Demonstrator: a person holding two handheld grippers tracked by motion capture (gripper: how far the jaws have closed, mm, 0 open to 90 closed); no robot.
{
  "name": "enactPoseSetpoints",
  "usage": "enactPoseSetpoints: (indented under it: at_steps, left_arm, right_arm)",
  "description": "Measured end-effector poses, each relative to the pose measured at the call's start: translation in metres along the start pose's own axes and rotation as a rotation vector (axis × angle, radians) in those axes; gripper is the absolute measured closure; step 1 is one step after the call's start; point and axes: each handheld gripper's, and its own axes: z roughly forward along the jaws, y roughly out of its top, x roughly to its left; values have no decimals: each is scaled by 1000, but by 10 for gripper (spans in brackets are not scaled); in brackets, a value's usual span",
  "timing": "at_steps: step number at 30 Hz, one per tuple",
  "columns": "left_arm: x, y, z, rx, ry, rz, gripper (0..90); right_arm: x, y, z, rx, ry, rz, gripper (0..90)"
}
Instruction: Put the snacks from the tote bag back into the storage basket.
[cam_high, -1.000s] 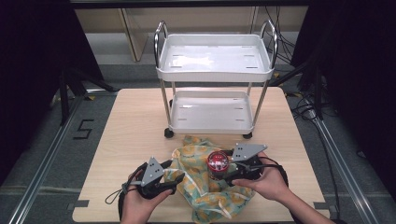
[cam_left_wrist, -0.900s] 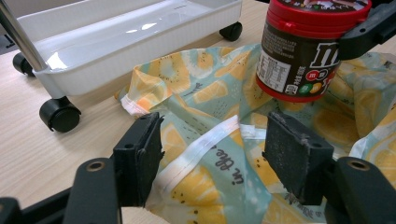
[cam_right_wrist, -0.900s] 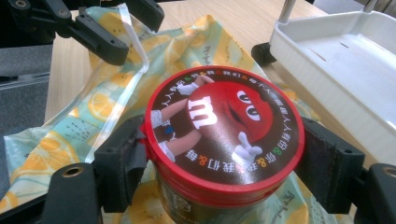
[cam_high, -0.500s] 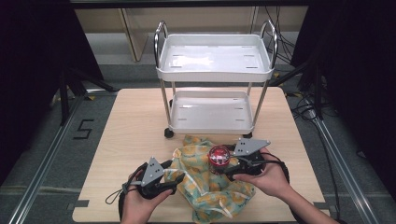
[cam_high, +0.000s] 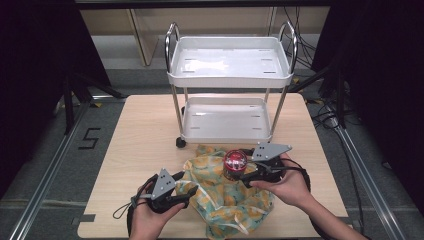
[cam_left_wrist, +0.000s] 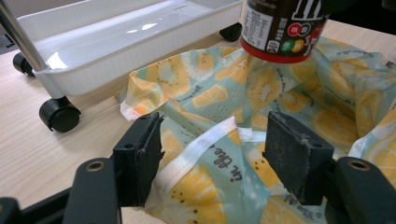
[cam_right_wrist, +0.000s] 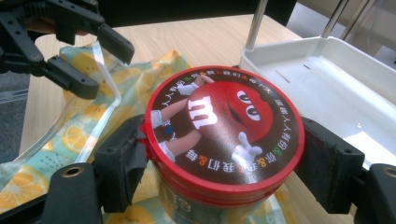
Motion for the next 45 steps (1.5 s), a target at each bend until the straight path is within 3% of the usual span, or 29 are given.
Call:
enactPoseSetpoints:
  at_steps: [1,2,4,6,17,24,33,37,38,42,45]
  left_arm:
    - [0,0,0,0,-1,-1,362]
    - [0,0,0,1,0,-5,362]
    - [1,1,-1,2,5,16,361]
    - [1,1,-1,2,8,10,362]
    - [0,1,-1,-9,1,-3,362]
    - [0,1,-1,-11,1,-4,362]
    - [0,1,-1,-7,6,-3,362]
    - [0,1,-1,-10,-1,-5,362]
    - [0,1,-2,-10,-1,1,362]
    - [0,0,-1,-10,1,-4,362]
    - [1,0,-1,-11,2,-4,362]
  right_arm:
    - [1,0,0,-4,-5,16,254]
    - [-1,1,0,-11,-8,-5,254]
    - [-2,2,0,-13,-14,8,254]
    - [-3,3,0,-21,-18,-9,254]
    - [-5,2,0,-17,-26,9,254]
    - [-5,3,0,-42,-55,25,254]
    - [-8,3,0,-40,-57,19,254]
    - [-9,2,-1,-45,-73,47,254]
    - [-11,3,-2,-45,-76,21,254]
    - [-12,4,-3,-46,-79,55,254]
    - [-16,6,-3,-46,-76,39,254]
